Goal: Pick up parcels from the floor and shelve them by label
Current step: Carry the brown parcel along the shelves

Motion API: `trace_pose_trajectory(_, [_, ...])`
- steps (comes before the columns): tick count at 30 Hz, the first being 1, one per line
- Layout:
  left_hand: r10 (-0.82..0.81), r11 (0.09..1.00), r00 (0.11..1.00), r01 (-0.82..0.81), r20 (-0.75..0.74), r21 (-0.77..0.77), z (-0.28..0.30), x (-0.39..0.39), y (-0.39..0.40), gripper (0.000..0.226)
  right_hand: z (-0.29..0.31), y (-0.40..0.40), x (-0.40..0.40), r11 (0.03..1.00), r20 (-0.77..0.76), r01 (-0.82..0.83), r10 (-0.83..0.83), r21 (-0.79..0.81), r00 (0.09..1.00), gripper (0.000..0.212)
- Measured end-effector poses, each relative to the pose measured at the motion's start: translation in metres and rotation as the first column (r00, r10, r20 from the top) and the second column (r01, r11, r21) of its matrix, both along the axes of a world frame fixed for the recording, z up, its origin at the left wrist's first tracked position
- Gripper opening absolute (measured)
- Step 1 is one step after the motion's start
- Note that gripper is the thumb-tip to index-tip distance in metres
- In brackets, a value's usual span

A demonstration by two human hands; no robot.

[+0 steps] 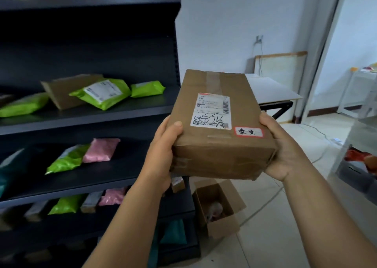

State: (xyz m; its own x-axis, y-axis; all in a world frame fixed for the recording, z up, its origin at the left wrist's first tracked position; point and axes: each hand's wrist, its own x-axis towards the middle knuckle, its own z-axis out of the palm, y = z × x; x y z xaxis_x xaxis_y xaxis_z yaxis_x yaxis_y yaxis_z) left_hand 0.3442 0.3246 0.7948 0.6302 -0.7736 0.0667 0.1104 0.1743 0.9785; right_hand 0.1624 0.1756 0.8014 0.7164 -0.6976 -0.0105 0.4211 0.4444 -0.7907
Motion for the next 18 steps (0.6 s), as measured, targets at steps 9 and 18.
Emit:
trace_pose_trajectory(9, [0.226, 0.961, 0.973, -0.217, 0.036, -0.173, 0.029, 0.047, 0.113, 0.082, 0.043, 0.088, 0.075, 0.981, 0.105, -0.166, 0.177, -0.105, 0.979, 0.049])
trace_pose_trajectory(18, [0.505, 0.843, 0.862, -0.478, 0.055, -0.247, 0.045, 0.085, 0.216, 0.079, 0.064, 0.162, 0.165, 0.904, 0.096, -0.406, 0.419, -0.134, 0.903, 0.059])
